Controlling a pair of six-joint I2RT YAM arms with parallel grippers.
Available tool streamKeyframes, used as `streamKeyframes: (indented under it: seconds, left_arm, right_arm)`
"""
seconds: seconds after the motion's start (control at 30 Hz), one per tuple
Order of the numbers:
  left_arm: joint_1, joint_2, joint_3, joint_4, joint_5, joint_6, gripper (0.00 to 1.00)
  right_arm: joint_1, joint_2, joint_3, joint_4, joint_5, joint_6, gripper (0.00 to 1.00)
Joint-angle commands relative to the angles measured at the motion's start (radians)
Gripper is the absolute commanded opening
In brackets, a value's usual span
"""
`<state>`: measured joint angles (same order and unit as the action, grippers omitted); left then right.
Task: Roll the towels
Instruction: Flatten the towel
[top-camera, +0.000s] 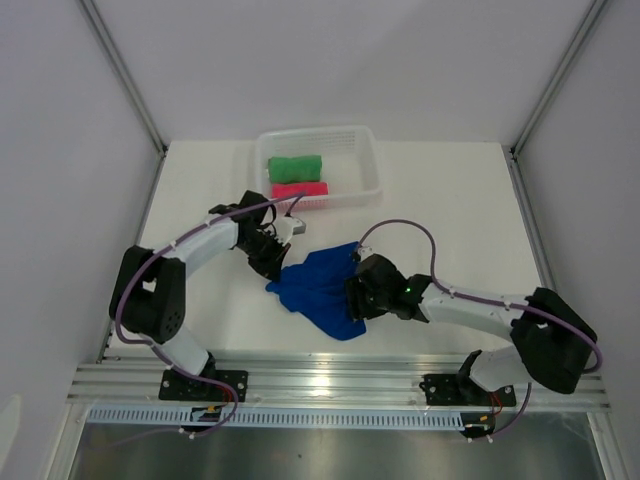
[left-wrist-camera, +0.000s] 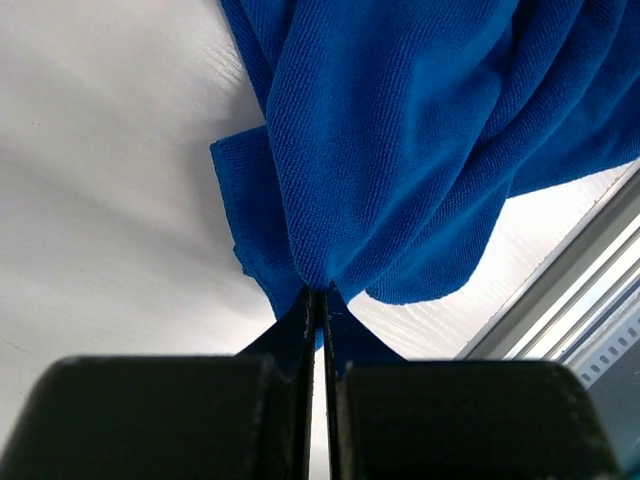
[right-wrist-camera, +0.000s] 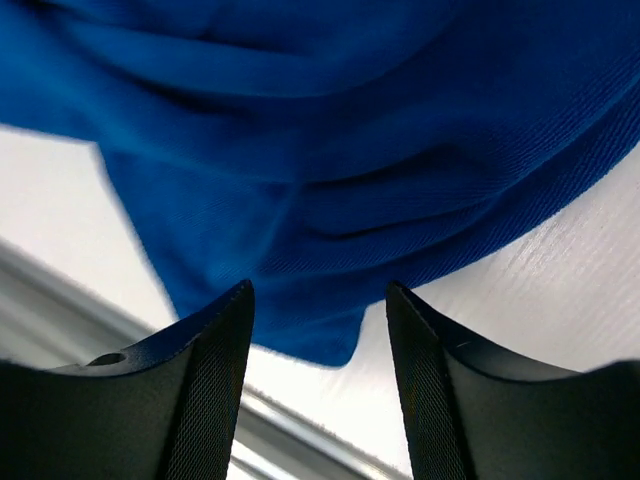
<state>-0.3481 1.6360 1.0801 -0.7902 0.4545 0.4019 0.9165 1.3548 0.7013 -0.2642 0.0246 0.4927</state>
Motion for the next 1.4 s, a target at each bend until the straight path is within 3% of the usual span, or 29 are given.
streamKeyframes:
  seconds: [0.0,0.03,0.07,0.13,0.17,0.23,0.37,0.5,0.53,0.63,0.83,1.0,1.17,1.3,1.33,1.37]
  left_arm:
    - [0.006,-0.064,0.021,-0.01,0.05,-0.005,0.01]
    - [0.006,-0.085,0.021,-0.011,0.049,-0.008,0.01]
    - [0.009,-0.1,0.021,-0.007,0.044,-0.011,0.01]
    - [0.032,-0.129,0.02,0.0,0.033,-0.021,0.01]
    - [0.044,-0.16,0.029,0.003,0.035,-0.024,0.01]
    - [0.087,-0.183,0.041,-0.004,0.041,-0.023,0.01]
    - [0.153,-0.22,0.092,-0.052,0.052,0.001,0.01]
    - [0.219,-0.251,0.124,-0.102,0.066,0.028,0.01]
    - [0.237,-0.26,0.132,-0.113,0.059,0.032,0.01]
    - [0.253,-0.31,0.155,-0.158,0.036,0.066,0.01]
    - [0.271,-0.373,0.236,-0.338,0.072,0.135,0.01]
    - [0.299,-0.389,0.332,-0.469,-0.025,0.153,0.01]
    - [0.319,-0.386,0.383,-0.544,0.004,0.209,0.01]
    - [0.319,-0.317,0.294,-0.46,0.052,0.21,0.03]
    - [0.319,-0.2,0.272,-0.337,0.006,0.175,0.2]
    - [0.319,-0.167,0.271,-0.336,0.006,0.175,0.2]
  right_arm:
    - [0.001,0.095,0.026,0.043,0.078,0.115,0.59]
    - [0.001,0.118,0.041,0.033,0.086,0.115,0.58]
    - [0.002,0.142,0.047,0.005,0.1,0.118,0.51]
    - [-0.002,0.194,0.05,-0.02,0.11,0.121,0.3]
    - [-0.013,0.208,0.044,-0.036,0.11,0.121,0.09]
    - [-0.033,0.201,0.033,-0.05,0.113,0.116,0.0]
    - [-0.152,0.084,0.007,-0.099,0.149,0.067,0.0]
    - [-0.361,-0.064,0.055,-0.139,0.155,-0.084,0.0]
    - [-0.448,-0.097,0.072,-0.145,0.124,-0.164,0.0]
    - [-0.553,-0.12,0.154,-0.178,0.036,-0.308,0.0]
    - [-0.564,-0.137,0.315,-0.318,-0.072,-0.47,0.0]
    - [-0.565,-0.22,0.44,-0.51,-0.149,-0.488,0.0]
    - [-0.564,-0.243,0.533,-0.63,-0.192,-0.488,0.0]
    - [-0.568,-0.102,0.521,-0.536,-0.229,-0.537,0.0]
    - [-0.608,0.1,0.559,-0.407,-0.183,-0.561,0.12]
    - [-0.608,0.102,0.585,-0.406,-0.183,-0.562,0.13]
